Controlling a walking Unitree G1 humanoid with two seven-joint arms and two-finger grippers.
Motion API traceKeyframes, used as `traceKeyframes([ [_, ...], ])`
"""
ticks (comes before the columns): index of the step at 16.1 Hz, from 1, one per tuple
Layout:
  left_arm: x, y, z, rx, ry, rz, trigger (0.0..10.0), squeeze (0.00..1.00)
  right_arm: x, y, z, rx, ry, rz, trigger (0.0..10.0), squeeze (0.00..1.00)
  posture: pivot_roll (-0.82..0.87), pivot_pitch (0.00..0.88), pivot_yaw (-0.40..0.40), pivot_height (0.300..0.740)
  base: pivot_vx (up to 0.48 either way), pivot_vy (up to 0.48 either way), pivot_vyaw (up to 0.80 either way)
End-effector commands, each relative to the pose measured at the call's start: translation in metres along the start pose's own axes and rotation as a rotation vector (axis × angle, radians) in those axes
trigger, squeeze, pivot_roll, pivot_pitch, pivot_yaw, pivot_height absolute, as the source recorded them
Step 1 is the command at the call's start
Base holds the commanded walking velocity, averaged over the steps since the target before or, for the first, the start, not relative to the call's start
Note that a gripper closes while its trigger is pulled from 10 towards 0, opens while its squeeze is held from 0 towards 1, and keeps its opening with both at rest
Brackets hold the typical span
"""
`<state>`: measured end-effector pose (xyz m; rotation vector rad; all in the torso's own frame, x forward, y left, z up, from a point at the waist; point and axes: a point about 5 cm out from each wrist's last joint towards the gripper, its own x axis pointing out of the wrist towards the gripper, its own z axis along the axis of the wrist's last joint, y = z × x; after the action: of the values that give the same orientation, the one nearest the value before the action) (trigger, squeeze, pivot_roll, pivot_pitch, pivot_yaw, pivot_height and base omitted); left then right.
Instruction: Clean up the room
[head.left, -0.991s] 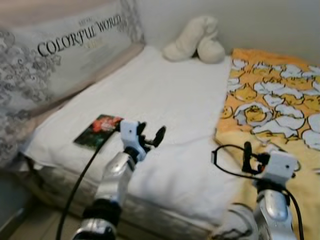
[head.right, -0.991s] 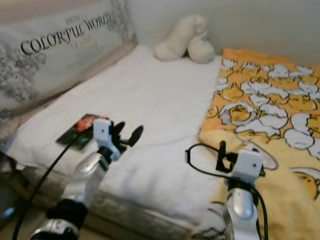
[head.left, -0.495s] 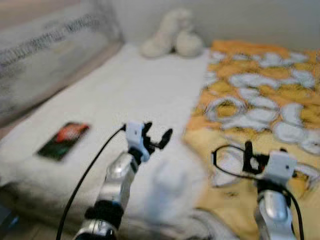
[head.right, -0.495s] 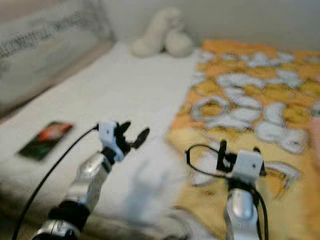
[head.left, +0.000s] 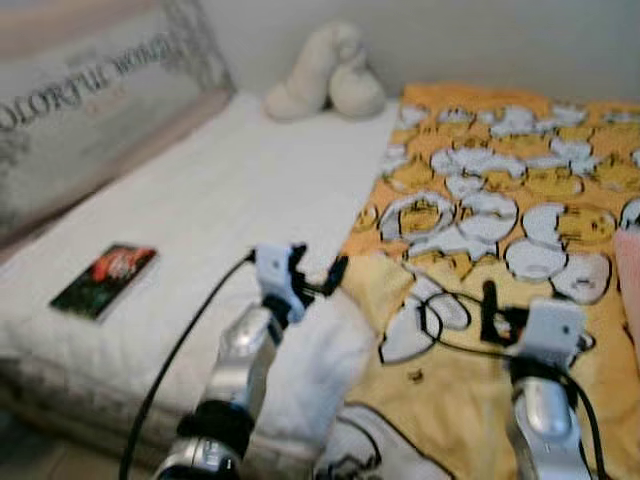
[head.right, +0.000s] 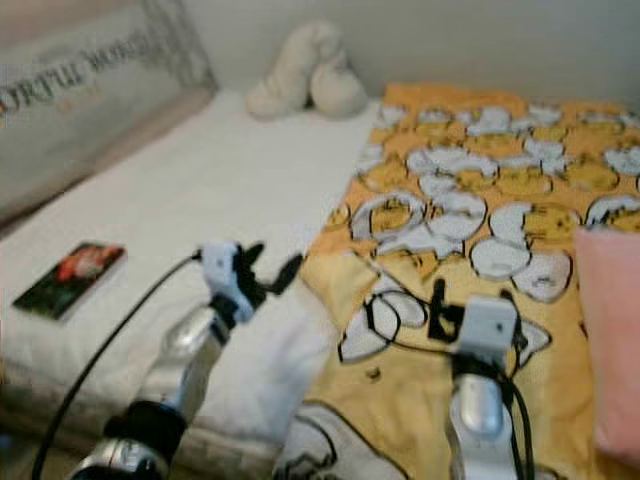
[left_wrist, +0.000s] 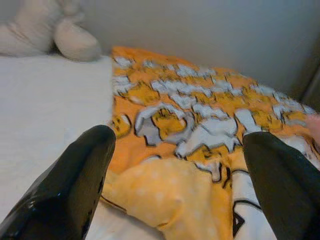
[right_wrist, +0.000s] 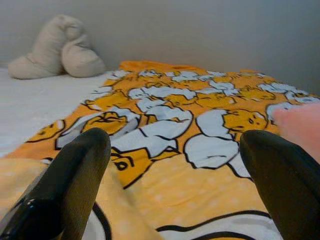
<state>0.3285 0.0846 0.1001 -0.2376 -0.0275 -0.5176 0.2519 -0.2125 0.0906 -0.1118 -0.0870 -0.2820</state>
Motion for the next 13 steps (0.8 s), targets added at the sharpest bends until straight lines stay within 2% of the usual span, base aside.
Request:
traceKeyframes([
  [1, -0.001, -0.001, 0.004, 0.005, -0.027, 0.003, 10.0, 0.00, 0.003, 0.004, 0.000, 0.012, 0.003, 0.015, 10.0, 0.00, -0.03, 0.000, 0.097, 0.736, 0.000, -0.461, 0.00],
  [4, -0.009, -0.008, -0.001, -0.014, -0.034, -0.011, 10.0, 0.00, 0.003, 0.004, -0.002, 0.012, 0.012, 0.030, 10.0, 0.00, -0.02, 0.000, 0.087, 0.736, 0.000, -0.458, 0.00],
  [7, -0.009, -0.011, 0.001, -0.006, -0.044, -0.019, 10.0, 0.00, 0.003, 0.003, -0.001, 0.017, 0.008, 0.032, 10.0, 0.00, -0.02, 0.000, 0.086, 0.736, 0.000, -0.458, 0.00],
  [8, -0.013, -0.017, 0.002, 0.048, -0.051, -0.076, 10.0, 0.00, 0.002, 0.001, -0.001, 0.015, 0.004, 0.027, 10.0, 0.00, -0.03, 0.000, 0.085, 0.736, 0.326, -0.274, 0.00],
  [9, -0.014, -0.018, -0.001, 0.091, -0.023, -0.079, 10.0, 0.00, 0.001, 0.001, -0.002, 0.008, 0.007, 0.033, 10.0, 0.00, -0.03, 0.000, 0.084, 0.736, 0.000, 0.000, 0.00],
  [10, -0.014, -0.017, -0.002, 0.065, -0.016, -0.090, 10.0, 0.00, 0.000, 0.002, -0.003, 0.005, 0.012, 0.039, 10.0, 0.00, -0.03, 0.000, 0.085, 0.736, 0.000, 0.000, 0.00],
  [13, -0.012, -0.011, -0.001, 0.105, 0.008, -0.082, 10.0, 0.00, 0.000, 0.001, -0.007, 0.005, 0.031, 0.041, 10.0, 0.00, -0.03, 0.000, 0.086, 0.736, 0.000, 0.000, 0.00],
])
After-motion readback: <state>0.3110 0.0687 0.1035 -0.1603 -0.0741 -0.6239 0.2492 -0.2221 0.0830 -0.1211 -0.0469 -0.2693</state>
